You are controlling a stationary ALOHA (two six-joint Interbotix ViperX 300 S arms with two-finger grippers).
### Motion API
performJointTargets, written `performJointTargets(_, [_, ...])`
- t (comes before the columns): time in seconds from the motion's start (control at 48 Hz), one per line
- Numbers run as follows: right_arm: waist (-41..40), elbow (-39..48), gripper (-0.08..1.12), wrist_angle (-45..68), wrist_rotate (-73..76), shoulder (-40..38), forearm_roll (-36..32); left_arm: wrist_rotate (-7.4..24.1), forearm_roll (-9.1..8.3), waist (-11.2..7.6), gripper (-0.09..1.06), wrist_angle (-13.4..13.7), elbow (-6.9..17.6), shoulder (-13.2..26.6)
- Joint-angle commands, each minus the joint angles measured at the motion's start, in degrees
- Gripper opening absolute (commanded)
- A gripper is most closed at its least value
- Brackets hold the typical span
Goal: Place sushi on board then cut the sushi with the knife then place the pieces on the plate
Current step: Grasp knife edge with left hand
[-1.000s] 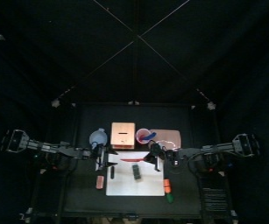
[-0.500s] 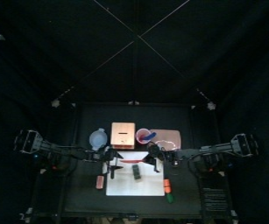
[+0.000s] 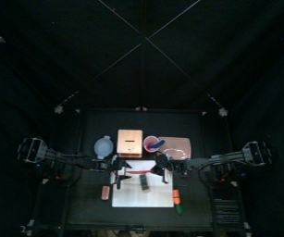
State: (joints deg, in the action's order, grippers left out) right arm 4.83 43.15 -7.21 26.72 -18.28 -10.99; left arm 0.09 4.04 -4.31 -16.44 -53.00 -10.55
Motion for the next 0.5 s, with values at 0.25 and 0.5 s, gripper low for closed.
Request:
performJointTargets(0.25, [0.4, -0.6, 0.49, 0.9, 0.0, -0.9, 0.3, 0.3, -0.26, 0.97, 0.72, -0.3, 2.8, 2.3])
performJointTargets(0.5, [0.8, 0.3, 0.49, 0.9, 0.1, -0.8, 1.0, 0.2, -0.53, 0.62, 0.58, 0.1, 2.9, 1.9])
